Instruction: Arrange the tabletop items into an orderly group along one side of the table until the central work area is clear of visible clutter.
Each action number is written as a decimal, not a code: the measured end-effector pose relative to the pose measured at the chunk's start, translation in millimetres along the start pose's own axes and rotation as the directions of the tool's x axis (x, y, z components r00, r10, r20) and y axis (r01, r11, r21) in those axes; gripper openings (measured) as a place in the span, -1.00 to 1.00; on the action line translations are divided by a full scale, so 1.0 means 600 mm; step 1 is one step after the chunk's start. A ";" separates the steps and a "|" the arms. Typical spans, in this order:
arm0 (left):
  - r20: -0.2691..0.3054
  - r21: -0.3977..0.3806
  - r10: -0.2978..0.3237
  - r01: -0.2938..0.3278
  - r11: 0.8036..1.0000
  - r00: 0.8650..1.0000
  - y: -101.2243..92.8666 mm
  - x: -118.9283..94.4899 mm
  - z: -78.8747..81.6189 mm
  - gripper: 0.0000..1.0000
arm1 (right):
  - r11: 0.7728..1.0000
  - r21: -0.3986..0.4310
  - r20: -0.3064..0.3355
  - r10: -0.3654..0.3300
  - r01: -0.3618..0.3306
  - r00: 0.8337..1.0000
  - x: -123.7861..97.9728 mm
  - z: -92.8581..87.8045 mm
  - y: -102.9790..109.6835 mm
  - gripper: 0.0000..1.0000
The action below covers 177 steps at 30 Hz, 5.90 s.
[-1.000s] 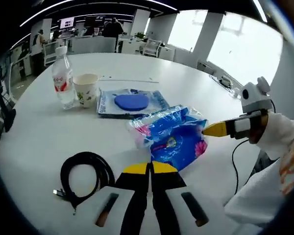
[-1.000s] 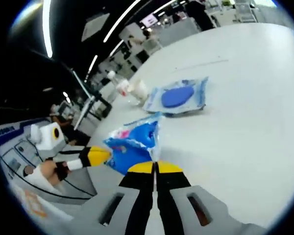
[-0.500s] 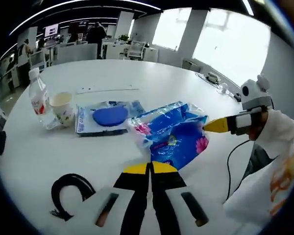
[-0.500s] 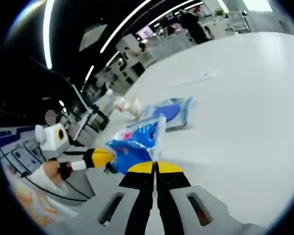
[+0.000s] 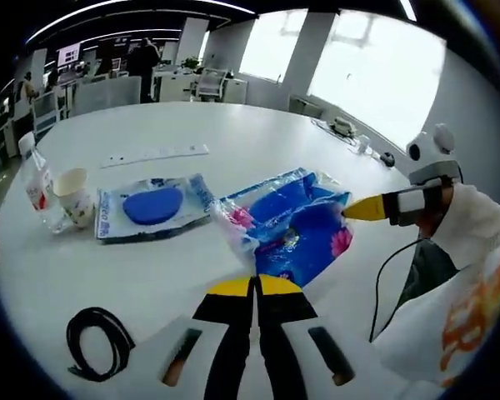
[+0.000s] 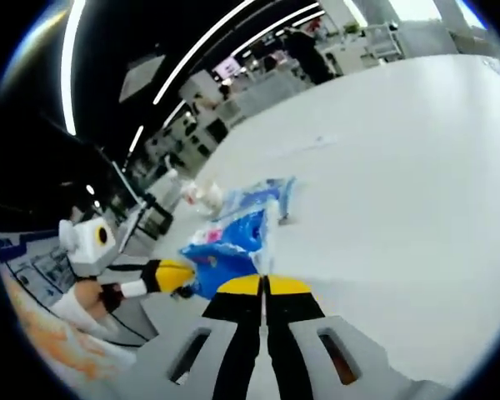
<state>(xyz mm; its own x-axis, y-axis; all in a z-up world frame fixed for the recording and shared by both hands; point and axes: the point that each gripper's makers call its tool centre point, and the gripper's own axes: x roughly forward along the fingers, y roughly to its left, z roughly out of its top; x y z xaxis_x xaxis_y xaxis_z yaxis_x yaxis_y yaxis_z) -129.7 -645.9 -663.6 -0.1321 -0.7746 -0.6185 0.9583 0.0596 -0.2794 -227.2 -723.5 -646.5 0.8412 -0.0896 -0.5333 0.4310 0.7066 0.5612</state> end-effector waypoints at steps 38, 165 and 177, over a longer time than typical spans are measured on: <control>-0.025 0.083 -0.037 0.039 0.996 0.999 0.009 0.045 0.055 -1.00 | 0.999 0.046 0.019 -0.027 0.027 0.999 0.010 0.037 -0.039 -1.00; -0.025 -0.204 0.297 -0.295 0.933 0.955 0.128 -0.111 -0.043 0.19 | 0.970 -0.227 0.018 -0.091 0.093 0.996 -0.045 -0.008 -0.111 0.26; -0.073 -0.253 0.326 -0.334 0.908 0.942 0.139 -0.163 -0.115 0.17 | 0.980 -0.142 0.013 -0.136 0.136 0.991 -0.088 -0.071 -0.119 0.23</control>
<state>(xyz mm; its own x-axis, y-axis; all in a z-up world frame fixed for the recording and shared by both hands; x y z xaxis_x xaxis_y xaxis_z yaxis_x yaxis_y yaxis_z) -54.3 -521.9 -677.2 0.1694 -0.6644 -0.7280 0.8503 0.4719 -0.2328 -316.3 -739.3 -685.2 0.7791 -0.1940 -0.5962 0.4909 0.7802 0.3876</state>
